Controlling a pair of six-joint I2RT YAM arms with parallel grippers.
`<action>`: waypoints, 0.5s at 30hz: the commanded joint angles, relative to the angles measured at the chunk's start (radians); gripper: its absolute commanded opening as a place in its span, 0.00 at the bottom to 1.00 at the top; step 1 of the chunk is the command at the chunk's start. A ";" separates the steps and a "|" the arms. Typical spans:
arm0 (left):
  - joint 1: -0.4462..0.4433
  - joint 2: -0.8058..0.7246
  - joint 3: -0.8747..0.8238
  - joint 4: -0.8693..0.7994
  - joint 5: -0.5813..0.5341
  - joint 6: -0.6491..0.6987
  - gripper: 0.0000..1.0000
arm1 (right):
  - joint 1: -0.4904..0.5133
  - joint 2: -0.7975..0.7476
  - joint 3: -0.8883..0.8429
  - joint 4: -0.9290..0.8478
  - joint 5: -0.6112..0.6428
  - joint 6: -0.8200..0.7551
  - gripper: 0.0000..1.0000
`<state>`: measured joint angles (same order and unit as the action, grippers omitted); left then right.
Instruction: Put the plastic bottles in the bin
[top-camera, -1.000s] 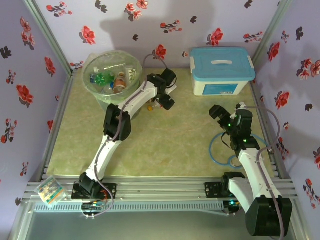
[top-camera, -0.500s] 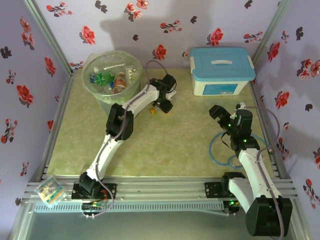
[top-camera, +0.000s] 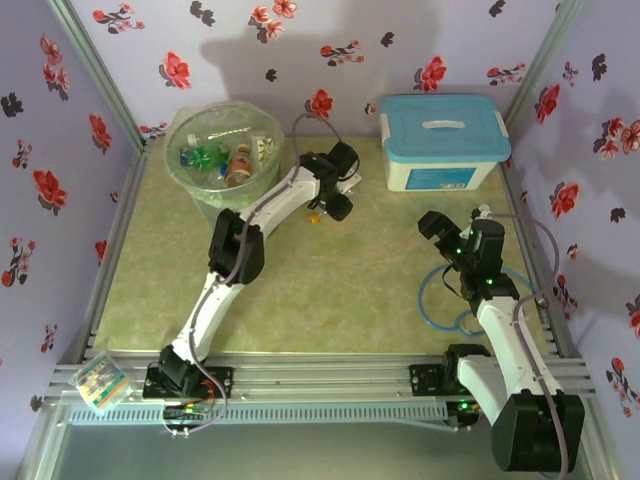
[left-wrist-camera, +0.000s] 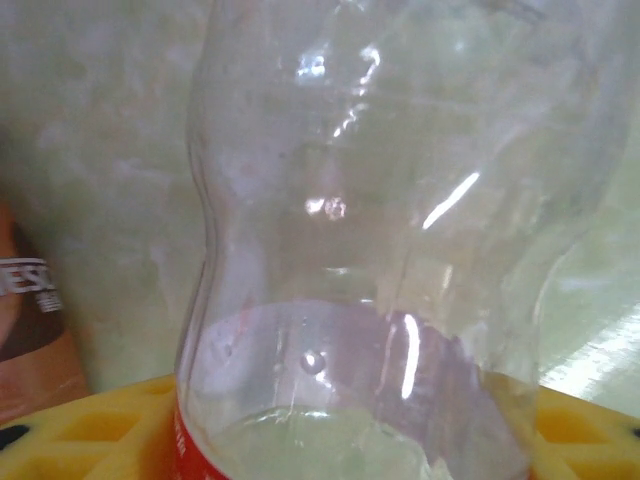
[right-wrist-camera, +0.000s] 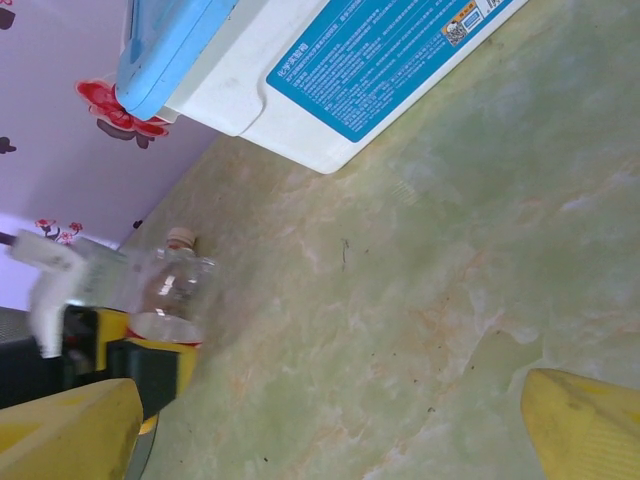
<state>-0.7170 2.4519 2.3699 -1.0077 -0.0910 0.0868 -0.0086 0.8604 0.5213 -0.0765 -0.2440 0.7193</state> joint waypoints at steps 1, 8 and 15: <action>-0.004 -0.128 0.031 -0.028 0.036 -0.016 0.48 | -0.007 0.000 -0.012 0.026 0.002 0.011 0.98; 0.002 -0.316 0.086 -0.083 0.072 -0.040 0.48 | -0.007 0.016 -0.011 0.034 0.004 0.005 0.98; 0.138 -0.530 0.115 -0.128 0.073 -0.160 0.43 | -0.008 0.043 -0.026 0.069 0.001 0.002 0.98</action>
<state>-0.6495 2.0094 2.4607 -1.0870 -0.0231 0.0120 -0.0090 0.8917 0.5163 -0.0589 -0.2440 0.7189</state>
